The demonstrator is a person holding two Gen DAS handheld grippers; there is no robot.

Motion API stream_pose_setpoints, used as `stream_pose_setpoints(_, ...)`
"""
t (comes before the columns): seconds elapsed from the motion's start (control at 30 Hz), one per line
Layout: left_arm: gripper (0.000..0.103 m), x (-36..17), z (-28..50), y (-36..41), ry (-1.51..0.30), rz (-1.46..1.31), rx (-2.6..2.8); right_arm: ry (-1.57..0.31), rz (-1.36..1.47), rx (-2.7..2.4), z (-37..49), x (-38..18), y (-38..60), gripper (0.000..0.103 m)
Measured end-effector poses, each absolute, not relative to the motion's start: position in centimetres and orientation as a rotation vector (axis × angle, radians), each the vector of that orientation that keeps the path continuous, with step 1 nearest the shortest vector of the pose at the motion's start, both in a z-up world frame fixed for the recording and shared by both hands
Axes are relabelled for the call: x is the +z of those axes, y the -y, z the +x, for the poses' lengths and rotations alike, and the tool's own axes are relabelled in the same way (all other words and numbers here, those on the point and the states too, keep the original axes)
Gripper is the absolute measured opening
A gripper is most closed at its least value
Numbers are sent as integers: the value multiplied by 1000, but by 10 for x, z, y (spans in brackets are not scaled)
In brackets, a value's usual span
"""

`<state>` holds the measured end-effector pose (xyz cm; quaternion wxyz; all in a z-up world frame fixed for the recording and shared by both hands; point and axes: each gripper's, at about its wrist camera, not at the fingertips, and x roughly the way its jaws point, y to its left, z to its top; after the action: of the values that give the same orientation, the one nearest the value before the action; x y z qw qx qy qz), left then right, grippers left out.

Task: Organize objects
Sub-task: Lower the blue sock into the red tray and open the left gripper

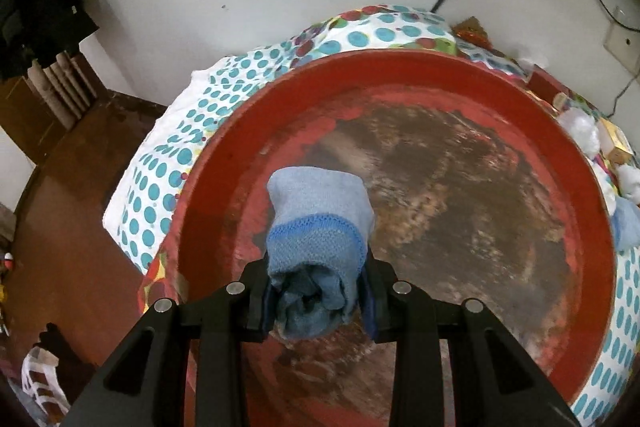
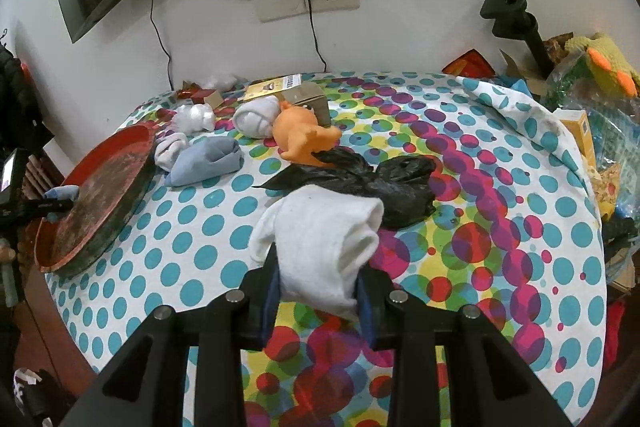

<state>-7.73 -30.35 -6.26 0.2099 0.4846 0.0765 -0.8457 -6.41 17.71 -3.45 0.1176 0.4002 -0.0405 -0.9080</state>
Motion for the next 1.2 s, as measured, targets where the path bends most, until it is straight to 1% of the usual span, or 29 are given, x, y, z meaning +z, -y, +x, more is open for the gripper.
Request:
stream_pose_setpoints(0.2,35,-66,-78,313,-207,1343,-2333,101,1174,-2652,-63,-32,-168,32)
stream_pose_setpoints(0.33,38,-69,-74,320,-240,1329,-2321,84,1170,-2653,-62,-31,-163,32)
stream_pose_setpoints(0.4,42,-69,-72,322,-251,1319,-2314,75,1172,-2654,-63,-30,-161,32)
stream_pose_setpoints(0.5,52,-64,-66,322,-271,1285,-2315,69,1177,-2655,-65,-30,-159,32)
stream_pose_setpoints(0.53,61,-61,-63,320,-280,1268,-2321,66,1179,-2656,-65,-29,-158,32)
stream_pose_setpoints(0.57,66,-58,-61,319,-279,1249,-2324,64,1179,-2656,-66,-29,-156,32)
stream_pose_setpoints(0.67,72,-50,-55,313,-272,1200,-2327,60,1179,-2661,-67,-28,-152,32)
stream_pose_setpoints(0.83,78,-42,-49,294,-226,1170,-2338,53,1176,-2653,-69,-25,-141,32)
stream_pose_setpoints(0.97,80,-40,-47,277,-185,1168,-2355,23,1157,-2645,-68,-19,-130,32)
stream_pose_setpoints(1.2,82,-38,-41,262,-188,1159,-2368,-35,1118,-2627,-64,-6,-107,32)
